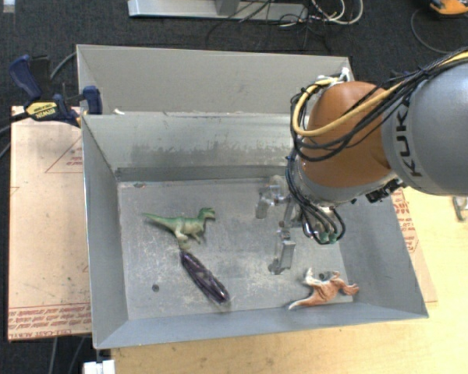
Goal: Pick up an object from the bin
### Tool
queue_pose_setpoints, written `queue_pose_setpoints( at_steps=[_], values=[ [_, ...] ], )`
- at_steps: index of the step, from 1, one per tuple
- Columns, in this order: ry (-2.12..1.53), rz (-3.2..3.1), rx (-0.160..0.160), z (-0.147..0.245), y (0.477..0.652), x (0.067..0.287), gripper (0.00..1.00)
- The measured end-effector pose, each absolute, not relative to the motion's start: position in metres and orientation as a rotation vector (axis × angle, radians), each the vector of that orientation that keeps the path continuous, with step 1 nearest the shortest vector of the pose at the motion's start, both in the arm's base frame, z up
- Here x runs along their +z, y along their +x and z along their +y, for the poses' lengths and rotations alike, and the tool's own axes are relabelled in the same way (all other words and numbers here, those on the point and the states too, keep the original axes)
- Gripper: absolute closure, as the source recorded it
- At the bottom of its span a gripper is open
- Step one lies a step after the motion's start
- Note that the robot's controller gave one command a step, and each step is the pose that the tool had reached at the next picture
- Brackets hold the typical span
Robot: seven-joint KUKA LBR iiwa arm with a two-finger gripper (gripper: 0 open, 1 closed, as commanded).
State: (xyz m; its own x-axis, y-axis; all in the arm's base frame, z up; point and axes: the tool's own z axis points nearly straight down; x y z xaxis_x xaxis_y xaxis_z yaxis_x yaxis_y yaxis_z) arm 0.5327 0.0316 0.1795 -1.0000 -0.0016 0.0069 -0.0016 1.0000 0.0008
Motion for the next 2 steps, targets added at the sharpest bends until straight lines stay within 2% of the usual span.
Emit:
queue_pose_setpoints(
  at_steps=[1, 2],
  values=[
    [0.002, -3.138, -0.002, 0.032, 0.533, 0.182, 0.00],
    [0.345, -3.124, 0.003, -0.045, 0.549, 0.241, 0.00]
  ],
)
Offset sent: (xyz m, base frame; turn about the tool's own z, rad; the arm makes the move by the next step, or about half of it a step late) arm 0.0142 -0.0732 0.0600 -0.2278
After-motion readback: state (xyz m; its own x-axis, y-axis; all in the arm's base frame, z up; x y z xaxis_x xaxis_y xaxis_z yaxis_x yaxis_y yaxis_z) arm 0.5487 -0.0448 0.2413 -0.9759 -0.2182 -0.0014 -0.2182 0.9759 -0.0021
